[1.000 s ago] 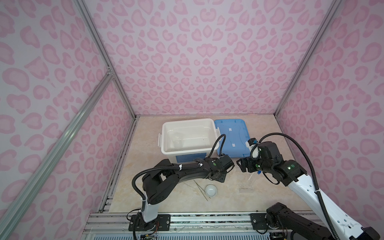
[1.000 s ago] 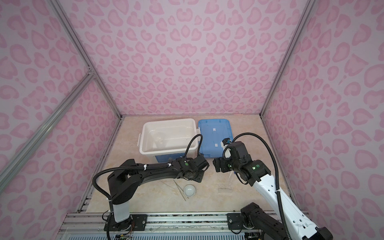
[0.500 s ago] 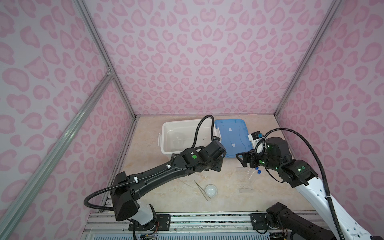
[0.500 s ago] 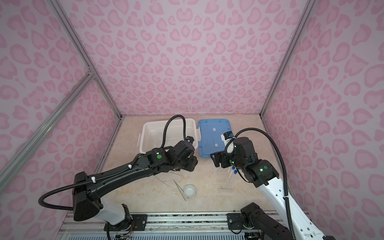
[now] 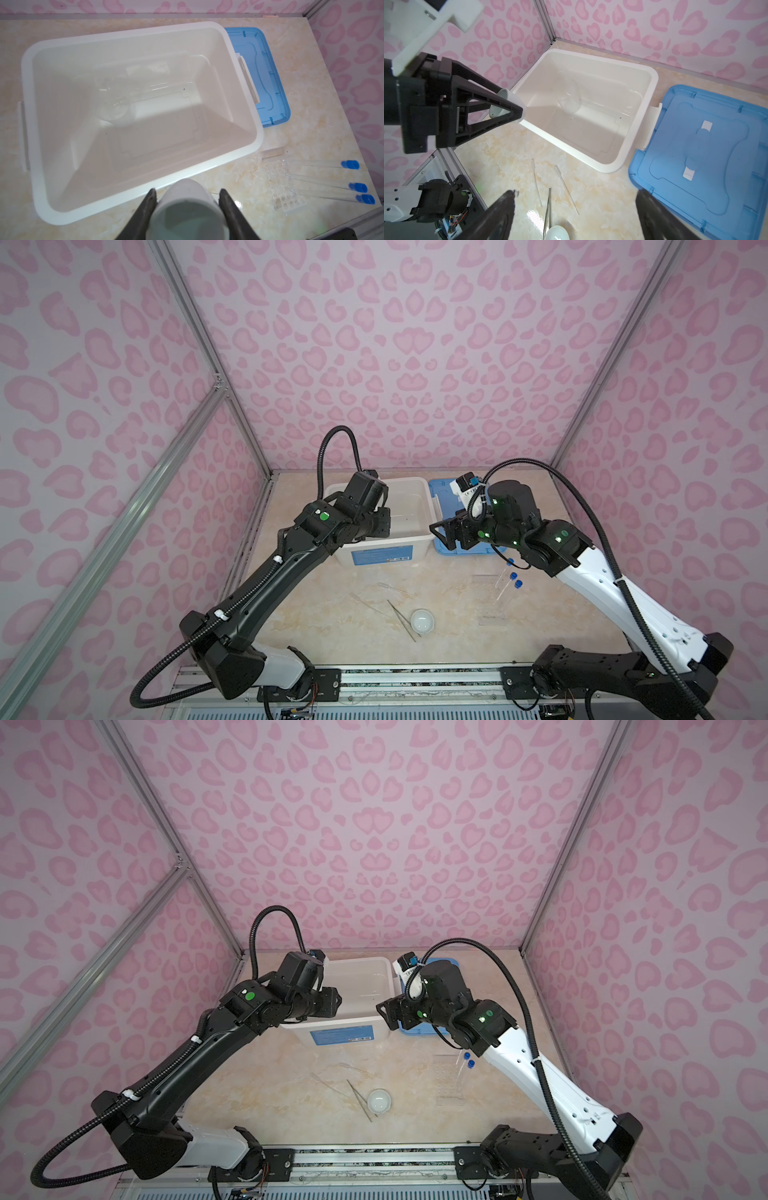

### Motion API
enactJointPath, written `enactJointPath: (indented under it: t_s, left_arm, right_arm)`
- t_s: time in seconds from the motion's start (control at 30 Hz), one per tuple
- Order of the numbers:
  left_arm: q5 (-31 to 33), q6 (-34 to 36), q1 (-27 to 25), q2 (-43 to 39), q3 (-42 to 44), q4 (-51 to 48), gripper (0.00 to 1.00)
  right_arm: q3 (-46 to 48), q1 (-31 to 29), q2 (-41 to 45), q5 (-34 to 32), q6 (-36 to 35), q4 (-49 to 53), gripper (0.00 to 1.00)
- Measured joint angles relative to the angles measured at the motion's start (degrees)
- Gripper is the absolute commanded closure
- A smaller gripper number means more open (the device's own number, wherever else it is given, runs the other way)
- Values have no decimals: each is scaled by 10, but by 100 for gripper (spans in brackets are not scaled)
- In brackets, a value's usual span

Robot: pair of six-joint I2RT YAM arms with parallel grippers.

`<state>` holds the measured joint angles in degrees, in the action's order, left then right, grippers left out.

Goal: Organize the chemistry lab equipment
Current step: 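Carry the white cup into the bin with left gripper while right hovers above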

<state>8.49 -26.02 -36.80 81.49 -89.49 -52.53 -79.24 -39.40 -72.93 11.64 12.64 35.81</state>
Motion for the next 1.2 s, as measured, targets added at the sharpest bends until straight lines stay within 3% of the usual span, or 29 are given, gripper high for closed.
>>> enactJointPath:
  t_s: [0.23,0.53,1.2]
  left_arm:
    - [-30,40,79,59,-2,-7,73]
    - [-44,66,121,129,30,18,75]
    - [7,91,139,218,79,94,76]
  right_arm:
    - [-76,-23,-111,-7,0,-21,10]
    - [-109,-23,-194,-1,3,-34,10]
    - [-114,-23,-251,4,2,-46,11]
